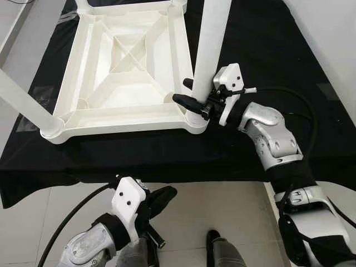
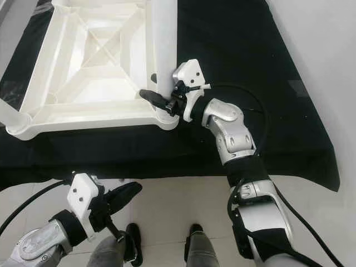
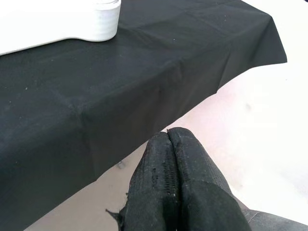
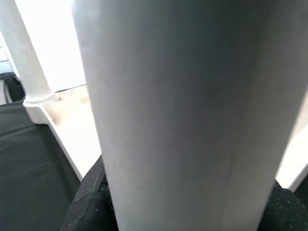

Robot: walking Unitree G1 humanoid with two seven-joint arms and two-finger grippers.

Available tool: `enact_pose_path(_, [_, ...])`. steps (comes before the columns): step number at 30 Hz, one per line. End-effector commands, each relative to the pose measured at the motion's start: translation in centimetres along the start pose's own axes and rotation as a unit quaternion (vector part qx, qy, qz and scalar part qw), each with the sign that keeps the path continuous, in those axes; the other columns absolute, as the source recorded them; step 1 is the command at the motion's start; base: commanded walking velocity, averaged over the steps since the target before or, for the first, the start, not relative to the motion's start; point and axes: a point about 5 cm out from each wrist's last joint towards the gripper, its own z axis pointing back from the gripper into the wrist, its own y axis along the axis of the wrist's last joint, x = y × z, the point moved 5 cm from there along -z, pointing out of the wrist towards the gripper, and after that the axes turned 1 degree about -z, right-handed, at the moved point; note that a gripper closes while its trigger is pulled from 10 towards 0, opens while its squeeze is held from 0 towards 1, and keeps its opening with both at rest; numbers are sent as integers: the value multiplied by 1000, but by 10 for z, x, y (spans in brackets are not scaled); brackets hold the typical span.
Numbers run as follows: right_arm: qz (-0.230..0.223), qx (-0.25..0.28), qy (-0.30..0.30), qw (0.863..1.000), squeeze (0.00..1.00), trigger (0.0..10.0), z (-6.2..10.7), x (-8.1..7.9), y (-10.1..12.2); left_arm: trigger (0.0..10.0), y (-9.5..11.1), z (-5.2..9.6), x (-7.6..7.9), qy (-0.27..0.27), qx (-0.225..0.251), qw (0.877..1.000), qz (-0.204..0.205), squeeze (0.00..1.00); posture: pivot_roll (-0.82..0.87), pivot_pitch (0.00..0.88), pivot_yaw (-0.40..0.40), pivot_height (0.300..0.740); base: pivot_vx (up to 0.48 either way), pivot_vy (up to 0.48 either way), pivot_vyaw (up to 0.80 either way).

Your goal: Building children table

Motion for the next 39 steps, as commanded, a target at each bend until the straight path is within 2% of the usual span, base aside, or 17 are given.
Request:
enact_pose_path(1, [-84, -103, -50, 990, 0, 10000, 16, 3, -64, 10000, -7, 3, 1, 1, -12, 1000, 9, 0, 119, 357, 51, 740, 0, 0, 0])
enact_pose_path(5, [-76, -114, -63, 989, 0, 10000, 20, 1, -68, 10000, -7, 3, 1, 1, -12, 1000, 9, 0, 117, 357, 50, 740, 0, 0, 0])
enact_pose_path(8, [-54, -157, -128, 978, 0, 10000, 29, 4, -79, 10000, -8, 3, 1, 1, -13, 1000, 9, 0, 114, 355, 33, 740, 0, 0, 0])
enact_pose_path(9, [-4, -196, -281, 940, 0, 10000, 47, 6, -84, 10000, -8, 4, 1, 2, -13, 1000, 9, 0, 115, 351, 20, 740, 0, 0, 0])
enact_pose_path(11, [-4, -196, -281, 940, 0, 10000, 47, 6, -84, 10000, -8, 4, 1, 2, -13, 1000, 9, 0, 115, 351, 20, 740, 0, 0, 0])
enact_pose_path(13, [-30, -169, -341, 924, 0, 10000, 49, -46, -74, 10000, -9, 3, -1, 4, -13, 1000, 7, 0, 107, 346, 32, 740, 0, 0, 0])
enact_pose_path(15, [-35, -166, -335, 927, 0, 10000, 45, -56, -75, 10000, -9, 3, -2, 5, -13, 1000, 6, 0, 107, 346, 32, 740, 0, 0, 0])
enact_pose_path(21, [-19, -160, -362, 918, 0, 10000, 43, -39, -79, 10000, -13, -2, -4, 5, -13, 1000, 4, 0, 97, 306, 36, 740, 0, 0, 0])
enact_pose_path(23, [-40, -146, -381, 912, 0, 10000, 42, -29, -77, 10000, -14, -4, -4, 4, -13, 1000, 3, 0, 96, 299, 37, 740, 0, 0, 0])
enact_pose_path(27, [-59, -146, -383, 910, 0, 10000, 41, -30, -77, 10000, -15, -5, -6, 7, -11, 1000, 2, 0, 99, 287, 36, 740, 0, 0, 0])
enact_pose_path(28, [-73, -134, -371, 916, 1000, 10000, 39, -32, -73, 10000, -15, -5, -7, 8, -10, 1000, 1, 0, 99, 286, 36, 740, 0, 0, 0])
enact_pose_path(31, [-97, -95, -348, 927, 1000, 10000, 33, -34, -59, 10000, -16, -7, -8, 11, -9, 1000, 0, 0, 100, 281, 35, 740, 0, 0, 0])
enact_pose_path(34, [-110, 21, -233, 966, 1000, 10000, 15, -37, -12, 10000, -17, -8, -9, 12, -7, 1000, -1, 0, 99, 270, 32, 740, 0, 0, 0])
enact_pose_path(36, [-108, 48, -193, 974, 1000, 10000, 12, -40, 1, 10000, -17, -9, -9, 12, -7, 1000, -1, 0, 99, 270, 32, 740, 0, 0, 0])
enact_pose_path(37, [-66, 64, -109, 990, 0, 10000, 13, -44, 15, 10000, -17, -10, -9, 13, -6, 1000, -2, 0, 100, 262, 29, 740, 0, 0, 0])
enact_pose_path(38, [-36, 69, -52, 996, 0, 10000, 15, -49, 21, 10000, -18, -10, -10, 14, -5, 1000, -2, 0, 99, 260, 28, 740, 0, 0, 0])
enact_pose_path(39, [-36, 69, -52, 996, 0, 10000, 15, -49, 21, 10000, -18, -10, -10, 14, -5, 1000, -2, 0, 99, 260, 28, 740, 0, 0, 0])
